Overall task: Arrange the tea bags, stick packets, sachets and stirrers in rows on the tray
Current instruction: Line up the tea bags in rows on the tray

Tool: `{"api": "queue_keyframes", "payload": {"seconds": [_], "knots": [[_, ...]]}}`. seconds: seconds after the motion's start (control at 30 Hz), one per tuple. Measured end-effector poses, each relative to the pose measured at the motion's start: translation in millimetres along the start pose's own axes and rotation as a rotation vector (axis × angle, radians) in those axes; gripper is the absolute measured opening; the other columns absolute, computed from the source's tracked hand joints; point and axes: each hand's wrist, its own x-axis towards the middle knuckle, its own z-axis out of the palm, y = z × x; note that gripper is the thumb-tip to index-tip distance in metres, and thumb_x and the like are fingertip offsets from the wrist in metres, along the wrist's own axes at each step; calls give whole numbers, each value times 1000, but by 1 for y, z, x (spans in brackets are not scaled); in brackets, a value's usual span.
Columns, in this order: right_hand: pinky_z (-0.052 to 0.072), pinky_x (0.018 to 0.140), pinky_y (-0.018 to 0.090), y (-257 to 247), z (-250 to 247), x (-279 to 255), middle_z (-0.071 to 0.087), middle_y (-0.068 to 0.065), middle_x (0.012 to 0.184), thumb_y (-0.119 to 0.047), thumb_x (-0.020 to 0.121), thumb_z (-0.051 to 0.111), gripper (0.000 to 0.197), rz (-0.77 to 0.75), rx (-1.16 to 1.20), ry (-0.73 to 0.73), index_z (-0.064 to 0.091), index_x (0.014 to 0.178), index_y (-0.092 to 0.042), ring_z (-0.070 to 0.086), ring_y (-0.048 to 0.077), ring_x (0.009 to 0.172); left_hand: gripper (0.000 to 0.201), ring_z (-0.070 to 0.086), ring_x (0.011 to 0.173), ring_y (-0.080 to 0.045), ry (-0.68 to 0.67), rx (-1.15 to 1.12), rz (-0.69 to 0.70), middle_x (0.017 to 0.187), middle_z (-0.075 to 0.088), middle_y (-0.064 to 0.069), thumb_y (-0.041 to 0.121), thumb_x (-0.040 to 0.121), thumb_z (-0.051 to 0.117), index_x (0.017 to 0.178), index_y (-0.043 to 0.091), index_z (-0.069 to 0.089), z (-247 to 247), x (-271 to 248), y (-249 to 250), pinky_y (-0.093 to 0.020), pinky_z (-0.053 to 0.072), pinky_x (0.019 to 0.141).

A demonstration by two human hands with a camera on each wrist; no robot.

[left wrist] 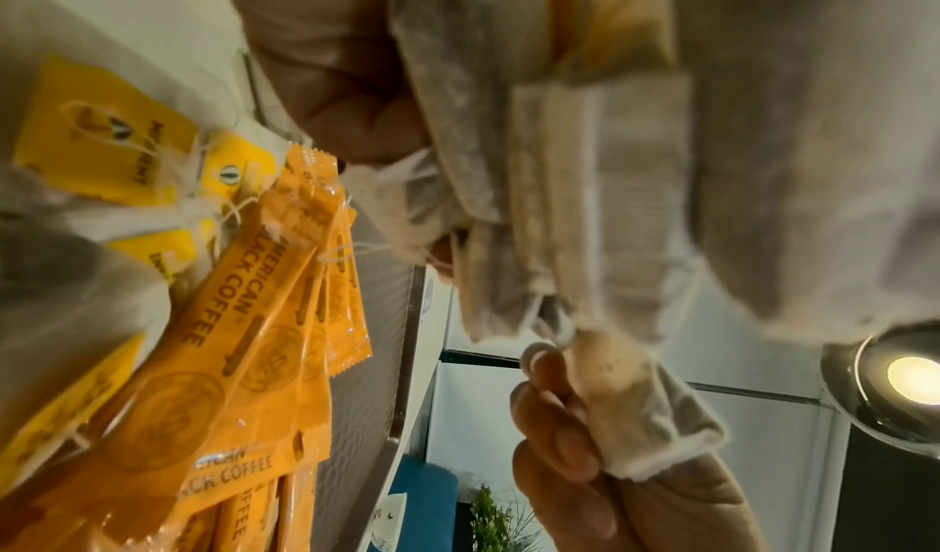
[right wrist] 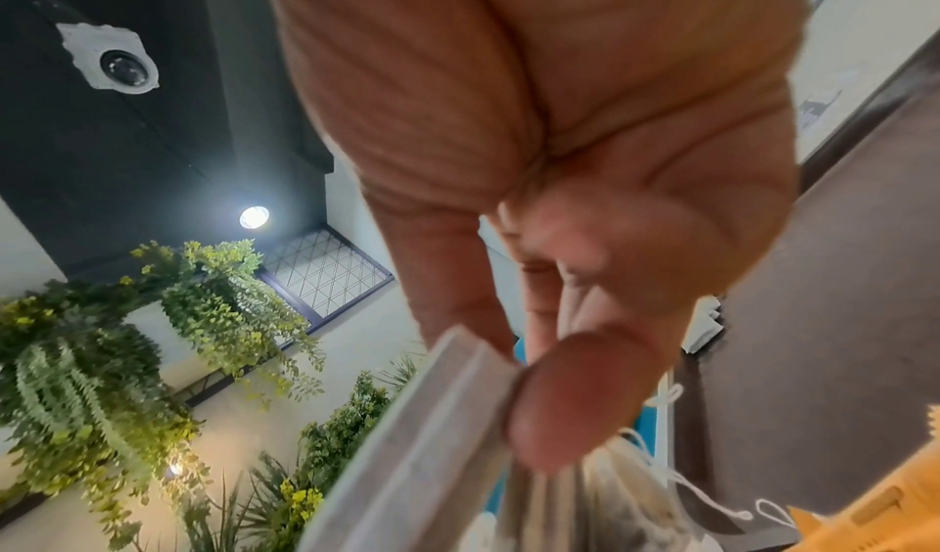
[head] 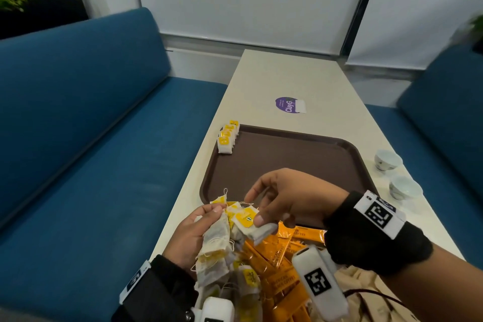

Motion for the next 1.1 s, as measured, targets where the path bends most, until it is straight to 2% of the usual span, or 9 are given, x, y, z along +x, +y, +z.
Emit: {"api": "queue_keyframes", "payload": {"seconds": [0.17,0.37,0.5,0.57,0.67,0.8,0.87,1.0,1.1], "knots": [[43,49,20,-1,-14,12,67,-3,75,-4,76,74,25,-28,-41,84,67,95,-18,59,10,63,15,67,58,-12,19,2,-1,69,71,-4,11,91,50,93,4,63,-8,2,4,-19,53,50],[35,48,20,-5,-35,74,60,3,72,-9,85,67,9,34,17,379,62,78,-13,49,8,58,13,66,66,-15,72,12,-3,79,68,-8,10,89,53,91,4,64,-23,9,10,-19,54,53],[35,46,20,-2,-42,145,55,4,66,-11,88,64,19,141,-10,407,57,71,-12,48,13,54,14,67,65,-17,106,-16,-19,76,70,-8,8,88,53,94,1,64,-34,16,13,-20,55,52],[41,44,21,2,-45,176,55,3,67,-9,87,64,15,170,-34,416,57,75,-12,51,12,55,18,66,73,-21,112,1,-27,86,69,-13,11,86,55,97,1,64,-39,18,13,-22,56,56],[54,62,21,5,-49,214,55,3,74,-5,85,63,17,182,11,432,53,75,-15,55,12,62,14,68,64,-15,141,4,-21,83,68,-13,8,88,54,93,-1,65,-46,23,15,-17,52,49],[47,63,17,-5,-43,242,61,-2,61,-21,91,60,12,271,-141,453,57,89,-9,57,12,64,27,68,59,-12,182,21,-21,79,70,-11,17,73,78,89,-1,68,-47,29,20,-15,49,45],[45,73,20,-8,-42,247,66,-1,81,-27,89,61,27,284,-332,502,61,106,-6,61,14,86,18,67,65,-13,208,43,-24,84,70,-9,13,80,72,91,-1,67,-48,33,21,-12,47,44],[37,47,19,-2,-46,255,58,-3,66,-19,82,68,22,333,-381,498,61,99,-7,63,16,85,15,67,57,-6,188,51,-30,84,67,-6,6,88,55,91,-5,65,-47,40,22,-10,45,42],[39,47,19,5,-49,256,63,2,72,-15,78,71,25,326,-282,556,59,98,-6,64,16,74,8,65,74,-17,226,66,-59,84,70,-7,7,85,64,85,0,68,-45,41,23,-13,48,45]]}}
